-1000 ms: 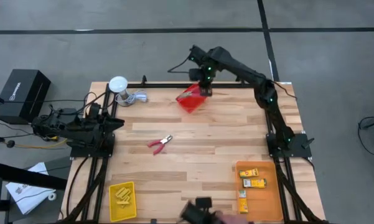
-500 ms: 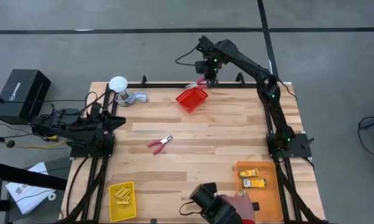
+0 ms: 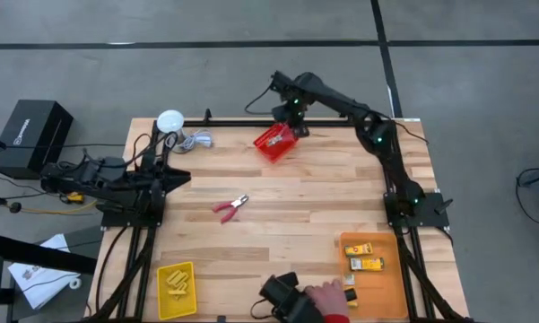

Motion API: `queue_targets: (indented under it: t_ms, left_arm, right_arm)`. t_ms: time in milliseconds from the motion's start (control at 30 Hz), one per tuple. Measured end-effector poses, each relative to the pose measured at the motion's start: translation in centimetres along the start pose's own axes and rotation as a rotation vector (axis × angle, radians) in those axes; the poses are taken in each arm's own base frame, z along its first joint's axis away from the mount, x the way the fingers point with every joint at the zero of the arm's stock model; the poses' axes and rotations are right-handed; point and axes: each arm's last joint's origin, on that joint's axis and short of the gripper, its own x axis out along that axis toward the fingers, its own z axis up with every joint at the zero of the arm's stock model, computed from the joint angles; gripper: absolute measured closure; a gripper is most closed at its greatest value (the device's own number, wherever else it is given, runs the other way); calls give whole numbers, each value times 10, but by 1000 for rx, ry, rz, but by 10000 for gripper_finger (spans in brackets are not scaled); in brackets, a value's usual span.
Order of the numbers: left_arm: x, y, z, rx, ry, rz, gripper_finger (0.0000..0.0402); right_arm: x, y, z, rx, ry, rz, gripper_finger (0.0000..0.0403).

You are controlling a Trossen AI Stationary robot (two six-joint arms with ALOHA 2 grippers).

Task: Pick & Place School Supplies
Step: Put the pink hole puncher into the red bin

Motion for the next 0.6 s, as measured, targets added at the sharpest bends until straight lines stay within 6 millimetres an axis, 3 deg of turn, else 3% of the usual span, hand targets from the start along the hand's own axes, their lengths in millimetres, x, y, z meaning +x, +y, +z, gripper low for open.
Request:
queue_targets:
  t_ms: [133,233,600]
  left_arm:
    - [3,-5,3,-15,-21,-42,266]
    - [3,-6,5,-22,-33,-55,266]
    - [2,-7,5,-26,-37,-64,266]
  right_arm:
    - [31,4,12,-28,57,19,382]
    - [41,4,14,-33,66,33,382]
    - [42,-6,14,-34,15,-30,382]
